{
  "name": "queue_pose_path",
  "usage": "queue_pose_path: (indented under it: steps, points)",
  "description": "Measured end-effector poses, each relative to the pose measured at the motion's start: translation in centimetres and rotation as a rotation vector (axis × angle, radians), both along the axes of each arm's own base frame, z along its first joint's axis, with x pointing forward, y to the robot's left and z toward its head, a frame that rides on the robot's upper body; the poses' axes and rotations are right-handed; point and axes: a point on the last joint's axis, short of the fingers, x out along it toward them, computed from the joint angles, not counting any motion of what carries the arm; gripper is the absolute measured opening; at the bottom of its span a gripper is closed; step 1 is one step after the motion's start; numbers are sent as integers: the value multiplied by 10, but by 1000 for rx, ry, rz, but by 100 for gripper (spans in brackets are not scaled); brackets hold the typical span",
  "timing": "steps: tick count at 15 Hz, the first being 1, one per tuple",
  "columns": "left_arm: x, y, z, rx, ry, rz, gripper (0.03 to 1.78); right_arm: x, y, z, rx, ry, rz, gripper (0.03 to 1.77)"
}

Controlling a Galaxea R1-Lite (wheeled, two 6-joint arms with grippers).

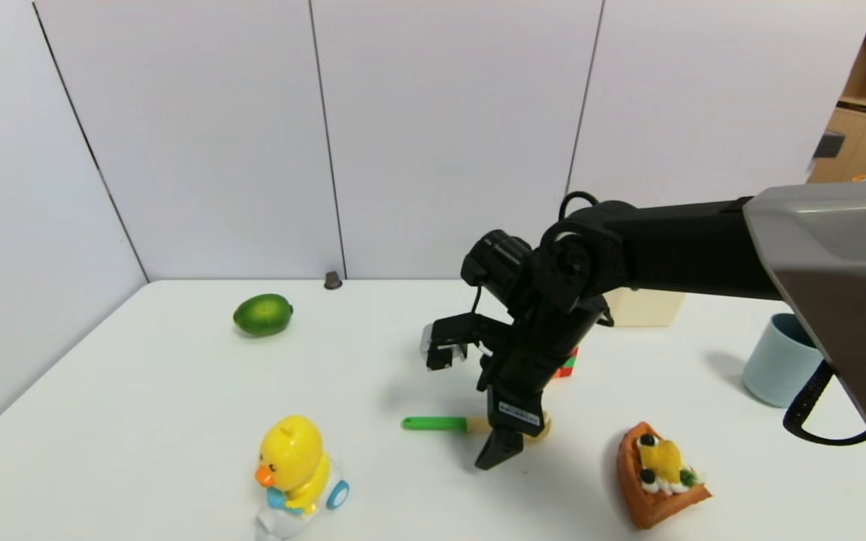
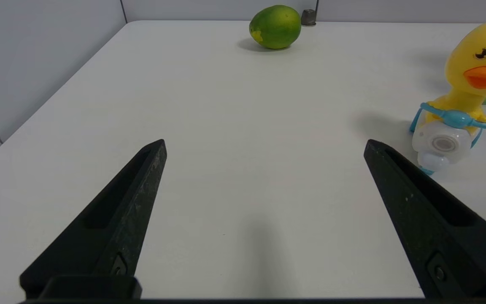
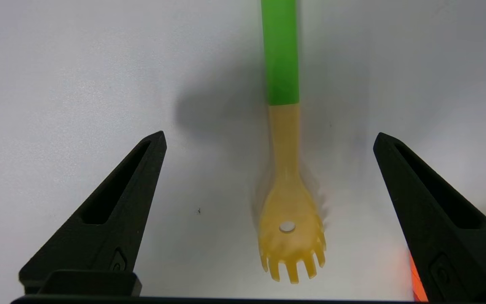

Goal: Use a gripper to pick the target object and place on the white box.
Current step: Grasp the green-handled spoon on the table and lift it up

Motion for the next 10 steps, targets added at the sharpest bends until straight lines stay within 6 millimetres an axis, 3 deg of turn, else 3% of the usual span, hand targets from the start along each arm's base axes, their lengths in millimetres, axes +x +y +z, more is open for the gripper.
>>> queue_pose_path:
  steps: [10]
  points:
    - [0, 0, 0, 0, 0, 1, 169, 1, 11, -9, -1, 11, 12, 170]
